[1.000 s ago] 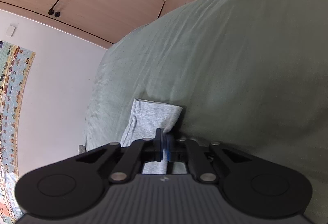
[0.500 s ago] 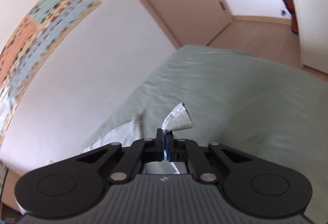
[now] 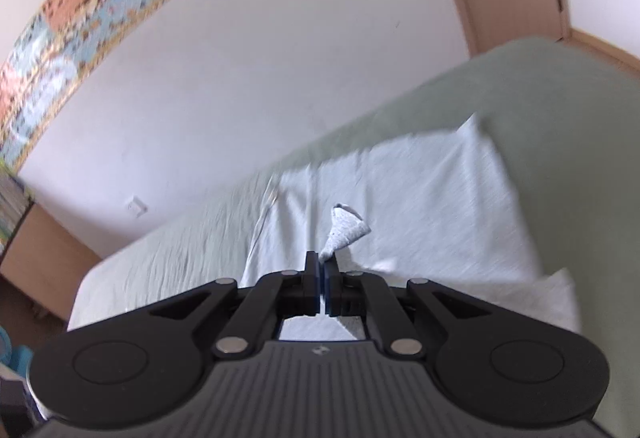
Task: Fold clothes
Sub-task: 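Lift the sleeve with the right gripper and carry it across the shirt body, then lay the sleeve on the shirt body and open the right gripper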
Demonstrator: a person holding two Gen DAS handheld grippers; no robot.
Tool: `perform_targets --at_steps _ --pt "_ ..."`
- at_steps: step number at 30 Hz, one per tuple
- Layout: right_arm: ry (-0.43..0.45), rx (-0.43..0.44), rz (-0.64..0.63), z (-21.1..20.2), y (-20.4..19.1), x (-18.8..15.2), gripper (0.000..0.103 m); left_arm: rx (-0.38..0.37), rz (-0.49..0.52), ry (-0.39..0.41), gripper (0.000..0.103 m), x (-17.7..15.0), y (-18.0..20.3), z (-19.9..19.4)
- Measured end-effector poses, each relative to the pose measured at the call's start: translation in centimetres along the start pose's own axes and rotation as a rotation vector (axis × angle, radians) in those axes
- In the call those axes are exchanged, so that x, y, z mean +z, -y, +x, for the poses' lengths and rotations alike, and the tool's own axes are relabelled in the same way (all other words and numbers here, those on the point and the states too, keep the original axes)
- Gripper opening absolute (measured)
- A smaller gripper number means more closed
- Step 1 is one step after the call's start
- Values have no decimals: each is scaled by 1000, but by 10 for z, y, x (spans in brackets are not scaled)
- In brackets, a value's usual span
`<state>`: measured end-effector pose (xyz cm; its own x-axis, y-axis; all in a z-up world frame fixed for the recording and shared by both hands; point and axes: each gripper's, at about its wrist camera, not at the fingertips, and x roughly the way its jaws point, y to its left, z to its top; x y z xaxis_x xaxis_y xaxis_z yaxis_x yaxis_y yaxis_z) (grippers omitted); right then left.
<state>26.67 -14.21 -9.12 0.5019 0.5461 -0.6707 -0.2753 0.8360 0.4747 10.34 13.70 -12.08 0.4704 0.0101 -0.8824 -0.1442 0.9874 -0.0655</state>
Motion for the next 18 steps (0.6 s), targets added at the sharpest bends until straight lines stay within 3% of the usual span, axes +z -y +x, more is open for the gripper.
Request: perform_targets --at_steps 8,18 --pt "-189 9 -79 65 -49 -73 2 -14 -21 -22 95 -3 -18 3" --pt "-235 -13 -81 78 -47 -85 2 -55 73 -5 95 7 2 0"
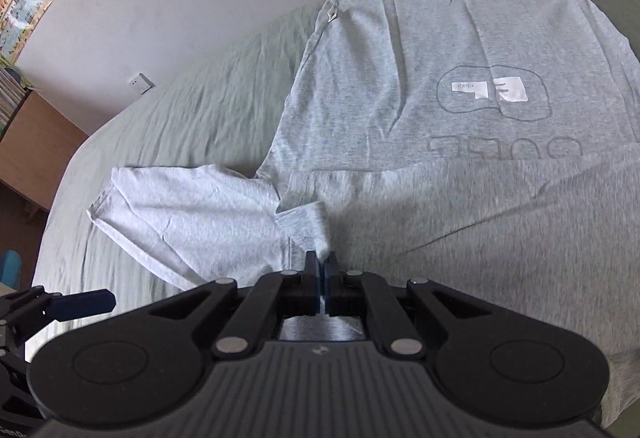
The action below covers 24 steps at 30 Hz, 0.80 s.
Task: Fold clothes
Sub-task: 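Lay the sleeve on the shirt body and open the right gripper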
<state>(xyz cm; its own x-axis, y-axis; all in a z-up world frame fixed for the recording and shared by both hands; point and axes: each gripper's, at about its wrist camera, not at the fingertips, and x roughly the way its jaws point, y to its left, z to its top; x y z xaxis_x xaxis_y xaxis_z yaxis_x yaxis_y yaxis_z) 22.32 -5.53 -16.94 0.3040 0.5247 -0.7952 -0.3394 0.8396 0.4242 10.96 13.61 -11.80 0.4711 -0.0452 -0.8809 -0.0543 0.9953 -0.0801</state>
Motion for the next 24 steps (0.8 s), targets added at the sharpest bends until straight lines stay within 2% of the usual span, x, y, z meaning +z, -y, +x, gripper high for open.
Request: perform_targets --at_steps 10,12,15,17,20,22,24 --pt "4 -98 -77 -18 -23 -13 7 -20 40 3 95 3 9 -4" --pt "4 -92 -85 -18 -26 -18 7 -24 45 3 95 1 10 -5" --pt "-62 -46 -70 -6 -26 -23 8 -13 58 -1 95 -2 11 -6" --pt "-76 -21 -55 -4 -25 -24 8 -6 60 -3 95 -4 11 -8" --pt "-45 14 -39 -17 -22 -19 9 -1 61 0 95 -6 10 -15" --pt "-16 3 -43 -34 -16 -15 16 2 62 2 95 -6 11 -18" --pt "3 -26 -45 -49 -9 -14 17 1 70 8 95 -5 15 -20"
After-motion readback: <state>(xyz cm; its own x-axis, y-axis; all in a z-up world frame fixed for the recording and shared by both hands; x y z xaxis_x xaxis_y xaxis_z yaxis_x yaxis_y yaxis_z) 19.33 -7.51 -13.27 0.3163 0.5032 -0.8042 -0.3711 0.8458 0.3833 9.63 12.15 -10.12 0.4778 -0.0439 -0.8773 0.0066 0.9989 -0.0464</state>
